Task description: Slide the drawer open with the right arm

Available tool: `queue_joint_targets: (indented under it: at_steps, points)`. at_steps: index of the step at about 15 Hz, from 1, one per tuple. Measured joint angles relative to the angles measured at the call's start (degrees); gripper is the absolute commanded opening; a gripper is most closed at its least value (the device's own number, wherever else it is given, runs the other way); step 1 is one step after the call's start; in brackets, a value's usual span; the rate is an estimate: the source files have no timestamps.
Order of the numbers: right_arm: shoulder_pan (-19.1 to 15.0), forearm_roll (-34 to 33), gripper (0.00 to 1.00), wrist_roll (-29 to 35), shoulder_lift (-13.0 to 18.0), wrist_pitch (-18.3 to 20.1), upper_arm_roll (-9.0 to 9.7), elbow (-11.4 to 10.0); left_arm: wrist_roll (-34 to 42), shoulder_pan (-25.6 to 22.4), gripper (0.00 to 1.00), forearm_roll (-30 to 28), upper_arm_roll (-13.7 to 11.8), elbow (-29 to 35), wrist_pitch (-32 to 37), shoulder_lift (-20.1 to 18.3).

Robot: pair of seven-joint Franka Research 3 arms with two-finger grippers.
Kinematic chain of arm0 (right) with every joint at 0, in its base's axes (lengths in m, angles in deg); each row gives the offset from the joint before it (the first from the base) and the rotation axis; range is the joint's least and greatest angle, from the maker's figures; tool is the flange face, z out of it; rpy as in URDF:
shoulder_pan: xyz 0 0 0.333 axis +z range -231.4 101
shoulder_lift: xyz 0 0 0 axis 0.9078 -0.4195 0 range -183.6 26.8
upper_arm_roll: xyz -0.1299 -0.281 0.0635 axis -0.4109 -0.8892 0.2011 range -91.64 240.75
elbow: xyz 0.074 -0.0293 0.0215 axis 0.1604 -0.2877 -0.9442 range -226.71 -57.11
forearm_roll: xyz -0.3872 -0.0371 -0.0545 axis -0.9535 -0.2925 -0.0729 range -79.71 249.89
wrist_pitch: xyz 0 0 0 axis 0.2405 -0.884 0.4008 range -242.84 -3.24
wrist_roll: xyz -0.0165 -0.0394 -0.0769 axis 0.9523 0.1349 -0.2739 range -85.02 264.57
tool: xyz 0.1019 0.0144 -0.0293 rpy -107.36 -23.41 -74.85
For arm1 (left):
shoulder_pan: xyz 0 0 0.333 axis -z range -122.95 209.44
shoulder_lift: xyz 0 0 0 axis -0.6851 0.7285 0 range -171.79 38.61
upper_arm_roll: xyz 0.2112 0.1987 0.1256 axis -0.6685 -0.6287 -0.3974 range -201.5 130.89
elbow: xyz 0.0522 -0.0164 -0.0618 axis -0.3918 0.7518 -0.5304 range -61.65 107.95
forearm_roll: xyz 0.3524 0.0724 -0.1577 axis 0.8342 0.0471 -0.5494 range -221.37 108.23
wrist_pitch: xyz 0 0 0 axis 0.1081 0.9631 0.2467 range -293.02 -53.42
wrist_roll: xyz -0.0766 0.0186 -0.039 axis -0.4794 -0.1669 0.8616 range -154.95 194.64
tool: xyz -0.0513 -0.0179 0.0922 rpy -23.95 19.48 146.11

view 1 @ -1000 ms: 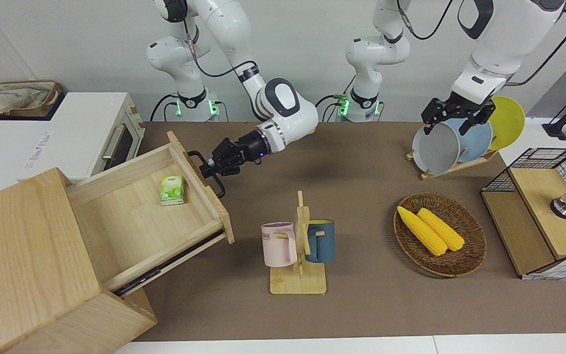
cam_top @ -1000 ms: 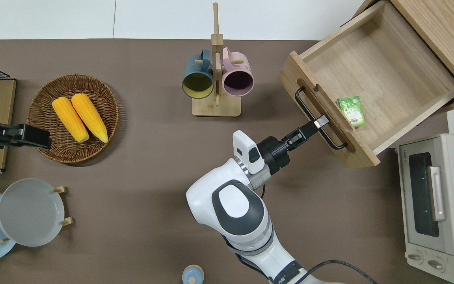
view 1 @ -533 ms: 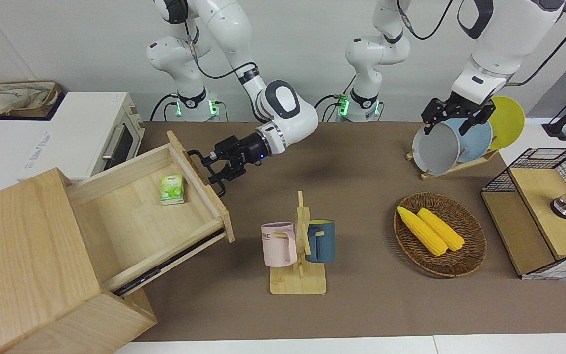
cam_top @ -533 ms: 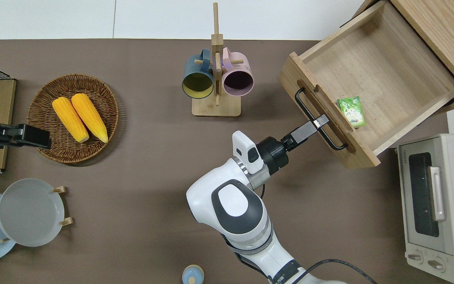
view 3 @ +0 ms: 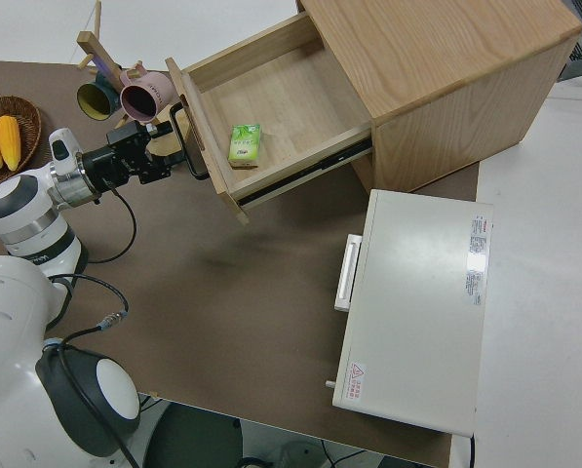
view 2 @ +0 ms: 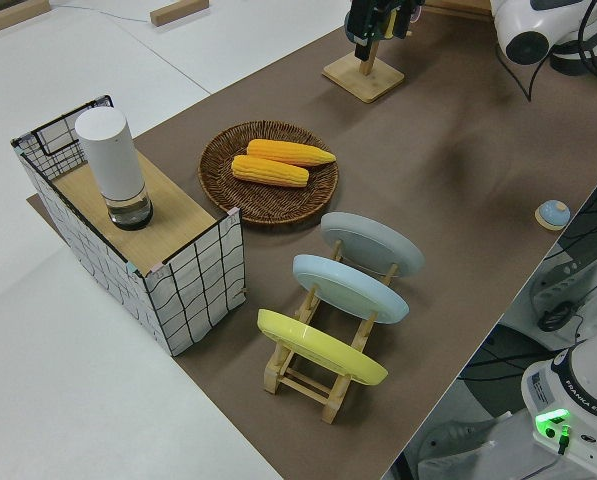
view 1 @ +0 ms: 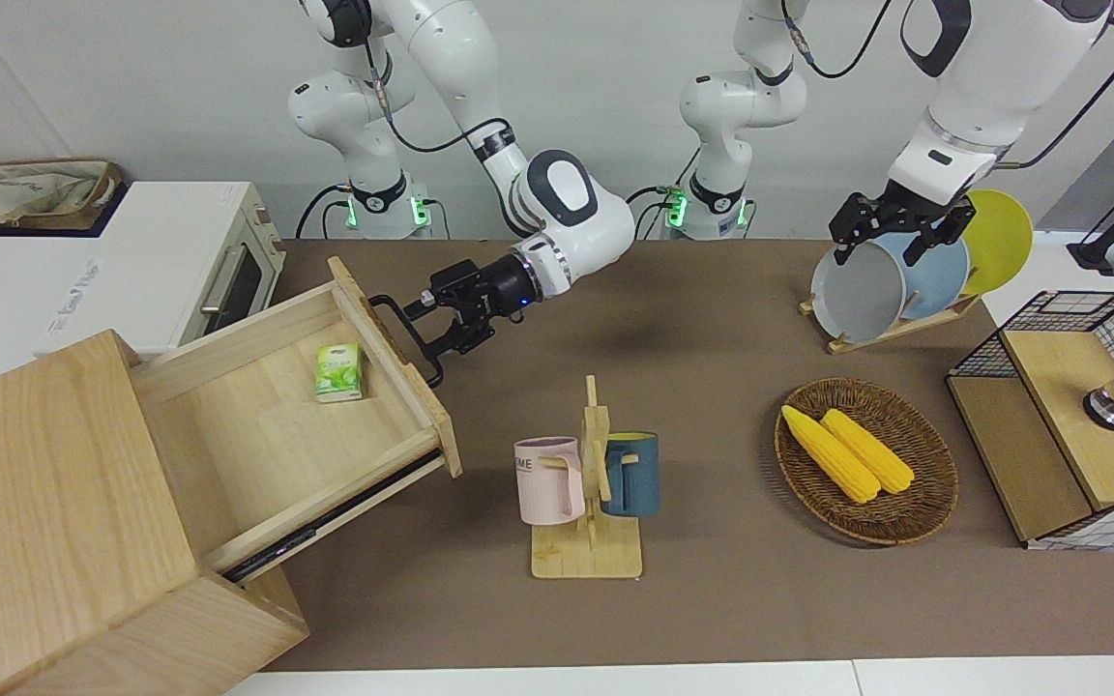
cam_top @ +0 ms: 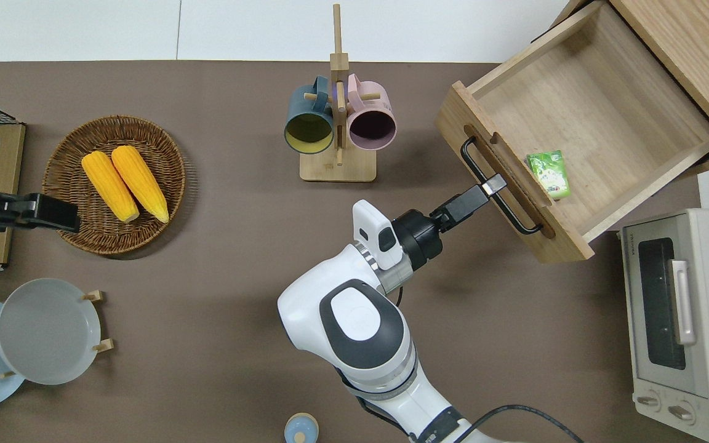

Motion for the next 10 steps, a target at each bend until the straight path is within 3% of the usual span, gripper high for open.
queue_joint_targets:
  at_steps: [3,7,10]
  points:
    - [1.8,3.3,0.983,-1.0,-1.2,0.5,0.52,4.3,0.0,0.0,0.99,0.0,0.0,0.0,0.0,0.0]
    - [3.6,7.0,0.983,-1.6,-2.0,1.2,0.61,7.1,0.0,0.0,0.99,0.0,0.0,0.0,0.0,0.0]
    - [3.8,12.7,0.983,-1.7,-1.8,1.6,0.66,10.7,0.0,0.0,0.99,0.0,0.0,0.0,0.0,0.0]
